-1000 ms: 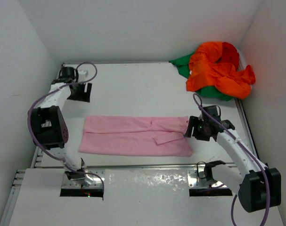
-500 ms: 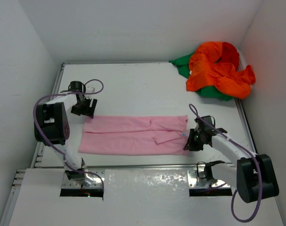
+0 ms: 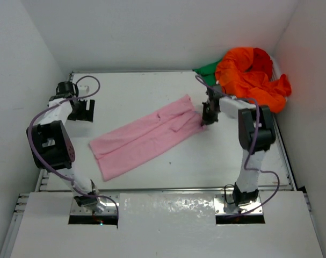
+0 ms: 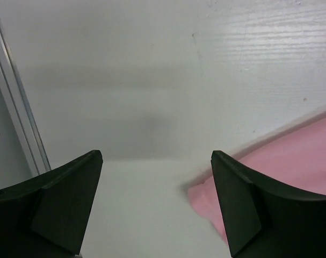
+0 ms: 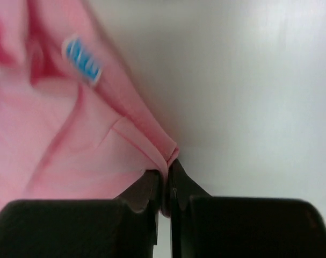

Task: Fold and stack the t-shirts
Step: Rotate the tshirt 90 degrees

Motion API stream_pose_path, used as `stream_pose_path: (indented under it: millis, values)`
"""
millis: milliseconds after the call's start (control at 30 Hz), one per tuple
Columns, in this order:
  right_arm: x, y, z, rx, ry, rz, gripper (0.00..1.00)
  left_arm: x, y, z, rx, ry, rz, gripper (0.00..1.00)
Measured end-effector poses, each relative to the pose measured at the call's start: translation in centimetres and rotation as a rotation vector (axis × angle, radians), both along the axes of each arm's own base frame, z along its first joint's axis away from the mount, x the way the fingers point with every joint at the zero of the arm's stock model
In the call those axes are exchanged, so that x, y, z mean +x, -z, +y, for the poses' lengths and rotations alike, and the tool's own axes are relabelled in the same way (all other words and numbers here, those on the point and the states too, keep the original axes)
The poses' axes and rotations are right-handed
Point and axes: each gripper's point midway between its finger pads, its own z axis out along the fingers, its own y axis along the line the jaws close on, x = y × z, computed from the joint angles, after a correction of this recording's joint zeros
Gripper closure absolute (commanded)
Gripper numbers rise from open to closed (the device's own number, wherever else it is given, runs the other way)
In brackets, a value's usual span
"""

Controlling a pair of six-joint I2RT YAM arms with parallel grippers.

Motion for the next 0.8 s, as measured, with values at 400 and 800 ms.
stream_pose_path:
  millis: [400, 800]
  values:
    - [26.2, -1.4, 4.2, 0.067, 0.022, -0.445, 0.41, -2.5, 2.1, -1.4, -0.084, 0.030, 0.079, 0.19]
    - [25.2, -7.4, 2.7, 0.064, 0.041, -0.555, 0.30, -3.6, 3.6, -2.8, -0.156, 0.039, 0.124, 0.18]
